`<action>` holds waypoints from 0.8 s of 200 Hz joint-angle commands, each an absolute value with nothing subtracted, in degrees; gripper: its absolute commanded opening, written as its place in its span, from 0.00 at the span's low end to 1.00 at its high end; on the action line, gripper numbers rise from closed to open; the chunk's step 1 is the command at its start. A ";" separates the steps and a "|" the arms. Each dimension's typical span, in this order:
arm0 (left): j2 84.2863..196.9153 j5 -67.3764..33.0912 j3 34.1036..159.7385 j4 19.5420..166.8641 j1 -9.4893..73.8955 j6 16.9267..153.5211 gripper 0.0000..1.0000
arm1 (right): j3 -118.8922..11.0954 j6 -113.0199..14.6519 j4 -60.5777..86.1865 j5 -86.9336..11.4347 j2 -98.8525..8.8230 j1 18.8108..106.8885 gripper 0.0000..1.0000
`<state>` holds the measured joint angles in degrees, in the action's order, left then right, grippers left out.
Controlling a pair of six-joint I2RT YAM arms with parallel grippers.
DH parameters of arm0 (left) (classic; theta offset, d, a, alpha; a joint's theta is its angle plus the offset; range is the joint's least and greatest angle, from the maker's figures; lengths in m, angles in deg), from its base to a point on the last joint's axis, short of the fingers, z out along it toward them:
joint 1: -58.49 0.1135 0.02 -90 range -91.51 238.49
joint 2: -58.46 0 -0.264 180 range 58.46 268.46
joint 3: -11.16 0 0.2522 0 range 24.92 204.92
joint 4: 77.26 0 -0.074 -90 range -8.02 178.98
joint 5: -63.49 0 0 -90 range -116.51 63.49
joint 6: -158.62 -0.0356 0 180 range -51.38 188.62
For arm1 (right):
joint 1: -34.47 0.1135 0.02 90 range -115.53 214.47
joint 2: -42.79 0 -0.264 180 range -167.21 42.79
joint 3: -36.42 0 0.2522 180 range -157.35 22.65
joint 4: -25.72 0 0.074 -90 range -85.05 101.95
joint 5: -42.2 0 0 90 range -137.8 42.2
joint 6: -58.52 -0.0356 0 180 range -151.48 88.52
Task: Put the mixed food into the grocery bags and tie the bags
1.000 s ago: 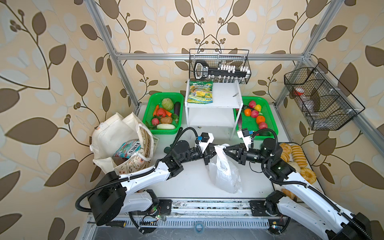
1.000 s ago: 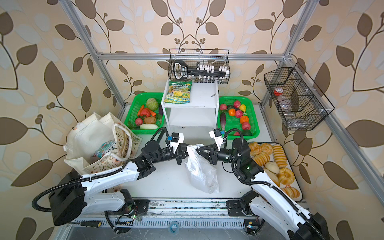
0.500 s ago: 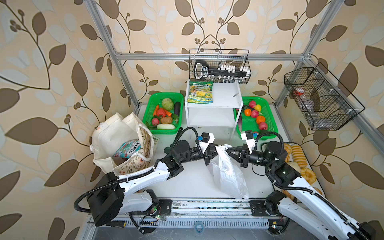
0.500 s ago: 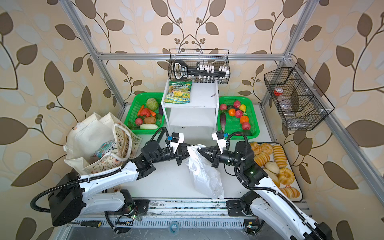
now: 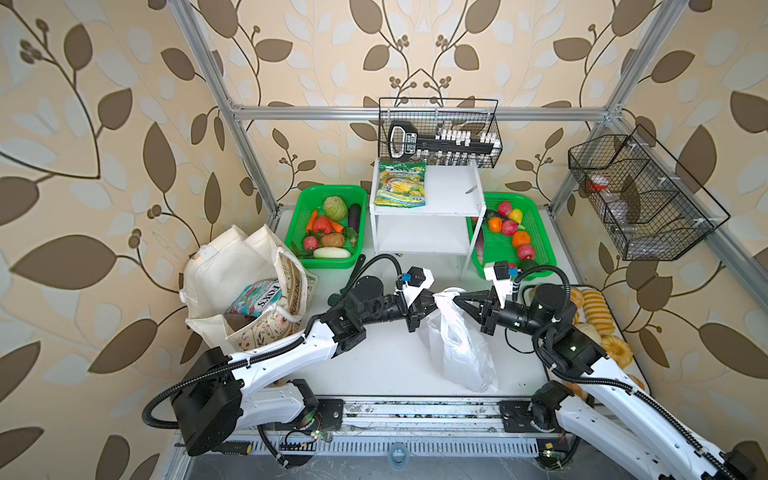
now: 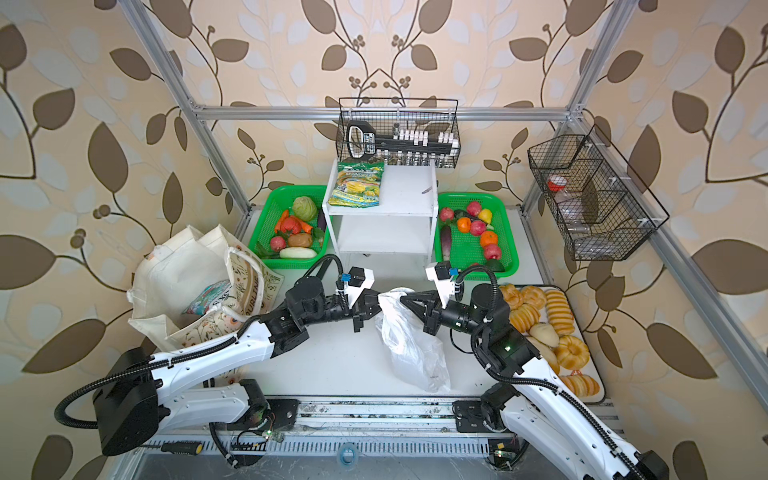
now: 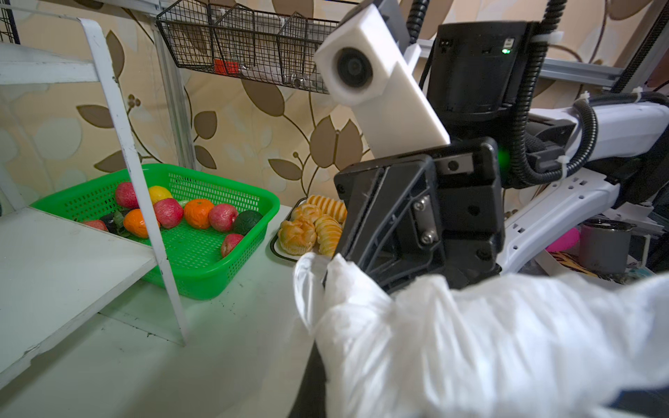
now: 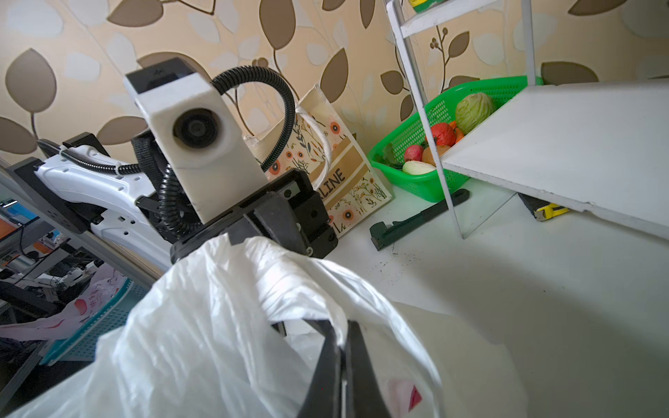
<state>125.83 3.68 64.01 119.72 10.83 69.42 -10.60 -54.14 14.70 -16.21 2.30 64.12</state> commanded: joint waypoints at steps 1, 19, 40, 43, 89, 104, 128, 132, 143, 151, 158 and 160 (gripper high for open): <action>126.37 5.91 66.84 121.31 10.68 68.10 0.00 | -13.54 -50.70 12.09 -19.77 3.45 64.59 0.00; 126.57 5.32 66.78 120.85 10.70 68.04 0.00 | -14.32 -49.22 9.85 -21.97 4.09 64.68 0.00; 125.90 2.51 66.31 119.81 10.72 67.90 0.00 | -14.64 -48.34 7.85 -26.69 5.23 64.67 0.00; 125.69 2.01 66.12 119.51 10.69 67.81 0.00 | -14.69 -48.28 7.60 -27.31 5.46 64.70 0.00; 122.94 -3.57 64.31 117.27 10.73 67.45 0.24 | -14.60 -47.47 6.51 -33.59 7.28 64.87 0.00; 122.16 -3.53 64.64 116.05 10.68 67.43 0.36 | -14.69 -47.44 6.45 -35.32 7.34 65.02 0.00; 120.09 -3.04 64.72 115.10 10.68 67.04 0.49 | -14.79 -47.95 6.38 -37.40 7.37 65.13 0.00; 119.60 -2.89 64.90 114.71 10.64 66.91 0.51 | -14.80 -48.15 6.41 -37.73 7.34 65.11 0.00; 118.12 -4.23 65.30 113.23 9.90 65.95 0.55 | -14.92 -48.52 6.47 -38.50 7.12 65.14 0.00; 116.89 -5.87 65.70 111.79 8.62 64.17 0.56 | -14.96 -48.83 6.42 -38.83 6.96 65.11 0.00; 115.91 -7.95 66.04 110.43 6.92 61.76 0.57 | -14.96 -49.18 6.47 -39.19 6.75 65.14 0.00; 115.65 -8.67 66.16 109.97 6.33 60.95 0.57 | -14.96 -49.22 6.50 -39.30 6.62 65.14 0.00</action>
